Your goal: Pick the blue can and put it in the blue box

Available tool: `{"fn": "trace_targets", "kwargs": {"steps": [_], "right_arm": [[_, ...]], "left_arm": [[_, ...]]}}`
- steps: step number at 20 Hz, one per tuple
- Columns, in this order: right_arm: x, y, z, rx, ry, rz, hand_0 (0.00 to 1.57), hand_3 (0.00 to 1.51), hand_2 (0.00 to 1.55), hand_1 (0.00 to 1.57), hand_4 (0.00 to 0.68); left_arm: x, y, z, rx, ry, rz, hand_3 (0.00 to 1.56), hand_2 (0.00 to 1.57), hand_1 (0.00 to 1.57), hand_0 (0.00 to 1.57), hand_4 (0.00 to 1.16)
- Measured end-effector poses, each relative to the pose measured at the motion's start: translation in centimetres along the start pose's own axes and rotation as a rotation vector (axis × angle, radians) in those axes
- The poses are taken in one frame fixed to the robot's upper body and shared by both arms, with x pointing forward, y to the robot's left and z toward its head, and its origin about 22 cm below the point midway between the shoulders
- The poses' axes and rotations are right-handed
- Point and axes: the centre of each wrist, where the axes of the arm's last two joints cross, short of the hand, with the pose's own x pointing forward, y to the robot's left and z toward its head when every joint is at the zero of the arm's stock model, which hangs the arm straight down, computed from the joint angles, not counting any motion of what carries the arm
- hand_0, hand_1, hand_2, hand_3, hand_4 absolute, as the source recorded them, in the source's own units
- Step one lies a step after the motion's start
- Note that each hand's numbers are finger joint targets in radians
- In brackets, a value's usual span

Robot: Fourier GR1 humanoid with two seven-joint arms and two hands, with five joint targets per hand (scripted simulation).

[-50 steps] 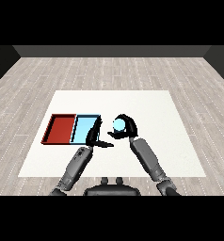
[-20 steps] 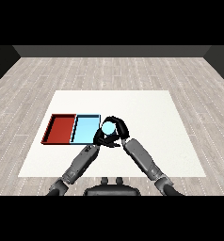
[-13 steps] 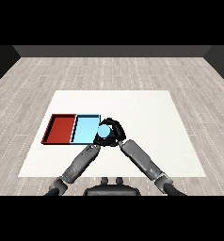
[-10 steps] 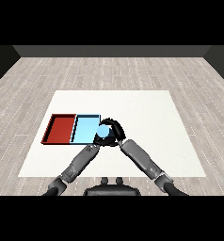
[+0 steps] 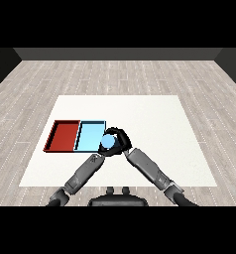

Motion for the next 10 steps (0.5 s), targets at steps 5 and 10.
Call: {"fn": "trace_targets", "kwargs": {"steps": [5,10], "right_arm": [[0.14,0.23,-0.32,0.000,0.009,-0.004,1.43,1.39,1.45,1.43,0.588],[0.23,0.13,-0.78,-0.014,0.021,-0.036,1.32,1.38,1.42,1.32,0.515]], "left_arm": [[-0.19,0.10,-0.49,0.005,-0.009,0.025,0.74,0.88,0.83,0.83,0.67],[-0.50,0.21,-0.41,0.014,0.032,0.109,1.05,1.35,1.43,1.43,0.66]]}}
